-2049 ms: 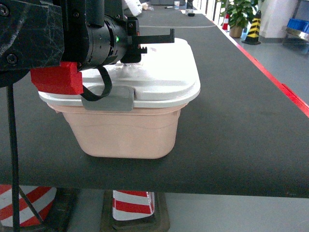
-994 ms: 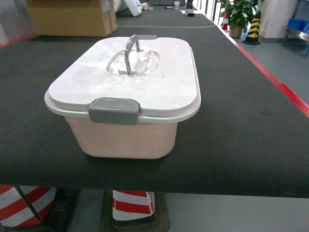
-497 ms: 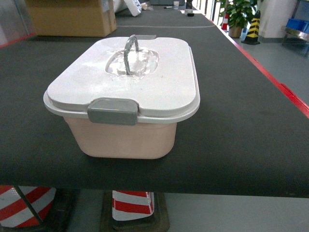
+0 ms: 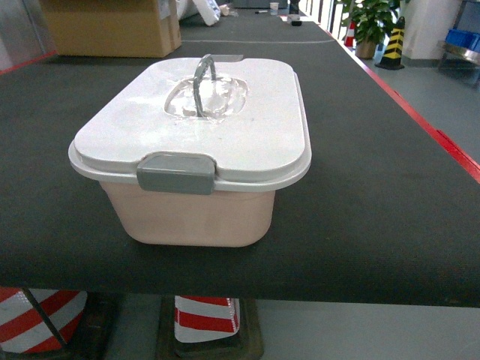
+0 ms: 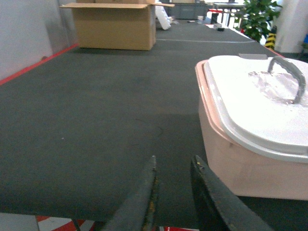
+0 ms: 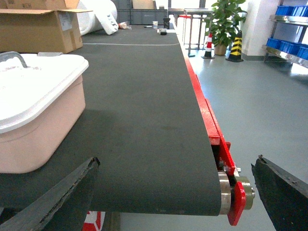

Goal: Pick capacitor and pack into box

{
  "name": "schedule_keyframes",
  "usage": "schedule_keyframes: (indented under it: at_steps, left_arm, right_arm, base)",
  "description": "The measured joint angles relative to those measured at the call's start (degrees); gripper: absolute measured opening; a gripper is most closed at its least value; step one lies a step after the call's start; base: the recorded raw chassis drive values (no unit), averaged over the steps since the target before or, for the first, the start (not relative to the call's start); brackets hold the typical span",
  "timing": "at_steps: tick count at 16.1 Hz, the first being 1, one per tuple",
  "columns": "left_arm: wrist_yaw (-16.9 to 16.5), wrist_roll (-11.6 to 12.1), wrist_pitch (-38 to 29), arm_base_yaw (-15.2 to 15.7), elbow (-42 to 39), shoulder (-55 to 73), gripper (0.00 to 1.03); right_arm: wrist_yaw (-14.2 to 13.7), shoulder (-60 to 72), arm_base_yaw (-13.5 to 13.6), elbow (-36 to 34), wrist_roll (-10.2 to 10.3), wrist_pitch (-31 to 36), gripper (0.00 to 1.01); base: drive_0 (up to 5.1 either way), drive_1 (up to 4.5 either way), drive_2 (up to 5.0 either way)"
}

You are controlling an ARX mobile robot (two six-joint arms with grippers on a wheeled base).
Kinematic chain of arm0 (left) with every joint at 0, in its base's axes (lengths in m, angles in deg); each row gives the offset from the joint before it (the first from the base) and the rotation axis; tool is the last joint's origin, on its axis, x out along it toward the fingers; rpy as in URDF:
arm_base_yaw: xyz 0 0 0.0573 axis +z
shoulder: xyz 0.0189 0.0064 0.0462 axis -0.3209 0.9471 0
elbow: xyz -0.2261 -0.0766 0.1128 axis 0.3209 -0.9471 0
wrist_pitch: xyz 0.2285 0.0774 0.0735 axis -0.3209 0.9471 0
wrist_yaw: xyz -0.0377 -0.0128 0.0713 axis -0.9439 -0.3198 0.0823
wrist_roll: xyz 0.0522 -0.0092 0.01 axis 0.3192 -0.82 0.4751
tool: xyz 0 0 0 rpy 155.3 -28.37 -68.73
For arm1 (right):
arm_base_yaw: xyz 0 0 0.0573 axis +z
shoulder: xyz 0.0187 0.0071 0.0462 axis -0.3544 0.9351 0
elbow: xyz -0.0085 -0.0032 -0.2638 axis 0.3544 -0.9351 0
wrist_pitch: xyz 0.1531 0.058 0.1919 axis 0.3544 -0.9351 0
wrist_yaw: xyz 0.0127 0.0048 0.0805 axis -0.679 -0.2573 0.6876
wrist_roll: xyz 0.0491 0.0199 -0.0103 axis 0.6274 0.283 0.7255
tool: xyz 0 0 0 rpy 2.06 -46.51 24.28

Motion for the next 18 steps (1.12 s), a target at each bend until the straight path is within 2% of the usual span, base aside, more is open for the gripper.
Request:
schedule_keyframes:
  at_steps: [1, 2, 3, 6, 10, 18]
  left_arm:
    - [0.15, -0.15, 1.79, 0.46, -0.68, -2.80, 0.09]
    - [-0.42, -0.20, 2.01, 0.00, -1.38, -4.50, 0.02]
    - [-0.44, -0.24, 1.11, 0.00, -2.97, -5.07, 0.02]
    - [-0.35, -0.31, 7.54, 0.04, -2.97, -12.15, 0.02]
    - [-0.35, -0.31, 11.02, 0.04, -2.97, -15.56, 0.02]
    - [-0.37, -0.31, 22.88, 0.04, -2.97, -27.52, 0.02]
  right_arm:
    - [0.02, 0.00, 0.00, 0.00, 0.00, -0.04, 0.98]
    - [0.02, 0.00, 0.00, 0.00, 0.00, -0.04, 0.98]
    - [0.00, 0.00, 0.00, 0.00, 0.00, -0.04, 0.98]
    - [0.02, 0.00, 0.00, 0.00, 0.00, -0.02, 0.98]
    - [0.02, 0.00, 0.00, 0.00, 0.00, -0.04, 0.98]
    - [0.02, 0.00, 0.00, 0.00, 0.00, -0.02, 0.98]
  base:
    - [0.0, 0.00, 0.0]
    - [0.0, 0.00, 0.0]
    - [0.0, 0.00, 0.0]
    - [0.0, 0.00, 0.0]
    - [0.0, 0.00, 0.0]
    - [0.0, 0.00, 0.0]
